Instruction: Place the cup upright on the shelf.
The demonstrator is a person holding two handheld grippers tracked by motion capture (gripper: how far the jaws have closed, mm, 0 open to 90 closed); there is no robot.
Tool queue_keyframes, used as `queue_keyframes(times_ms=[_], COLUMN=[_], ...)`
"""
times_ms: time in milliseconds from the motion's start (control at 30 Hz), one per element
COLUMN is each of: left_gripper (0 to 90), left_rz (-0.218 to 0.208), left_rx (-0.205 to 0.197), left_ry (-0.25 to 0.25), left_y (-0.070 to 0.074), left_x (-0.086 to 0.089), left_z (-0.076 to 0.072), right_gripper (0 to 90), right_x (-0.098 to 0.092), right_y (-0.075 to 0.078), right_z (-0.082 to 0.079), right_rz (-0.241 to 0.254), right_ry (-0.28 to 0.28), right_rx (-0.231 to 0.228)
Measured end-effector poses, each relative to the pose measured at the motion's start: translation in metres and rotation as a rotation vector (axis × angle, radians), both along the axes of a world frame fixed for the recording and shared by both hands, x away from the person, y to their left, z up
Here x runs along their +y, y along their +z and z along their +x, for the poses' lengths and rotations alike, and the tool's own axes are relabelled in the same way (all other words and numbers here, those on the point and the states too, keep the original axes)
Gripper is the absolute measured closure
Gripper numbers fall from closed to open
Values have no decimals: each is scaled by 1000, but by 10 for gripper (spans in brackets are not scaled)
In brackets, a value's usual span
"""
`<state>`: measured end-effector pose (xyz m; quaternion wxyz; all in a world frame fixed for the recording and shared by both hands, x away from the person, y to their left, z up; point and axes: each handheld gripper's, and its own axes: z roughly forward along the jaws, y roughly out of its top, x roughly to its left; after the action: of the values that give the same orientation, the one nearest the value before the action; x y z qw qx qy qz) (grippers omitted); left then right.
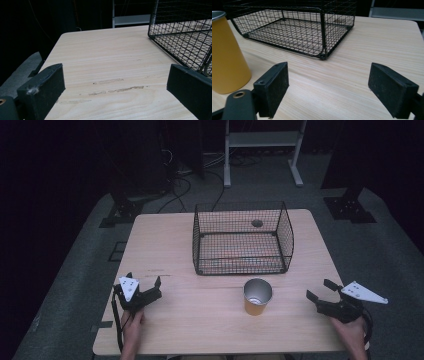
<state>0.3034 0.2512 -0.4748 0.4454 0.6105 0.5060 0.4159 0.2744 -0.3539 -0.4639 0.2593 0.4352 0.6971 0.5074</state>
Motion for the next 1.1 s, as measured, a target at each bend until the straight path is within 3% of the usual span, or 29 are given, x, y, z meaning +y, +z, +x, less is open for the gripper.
queue_keyframes(times_ms=[500,1100], left_gripper=[8,8], left_rz=[6,5], left_rx=[-6,-10], left_ry=[-6,-9], left_y=[0,0], left_x=[-1,-1], left_z=[-1,-2], right_gripper=[131,76], right_x=[16,48], right_y=[12,21], right_z=[-3,-16], right_rz=[3,-63], right_ry=[108,239], right_rx=[5,21])
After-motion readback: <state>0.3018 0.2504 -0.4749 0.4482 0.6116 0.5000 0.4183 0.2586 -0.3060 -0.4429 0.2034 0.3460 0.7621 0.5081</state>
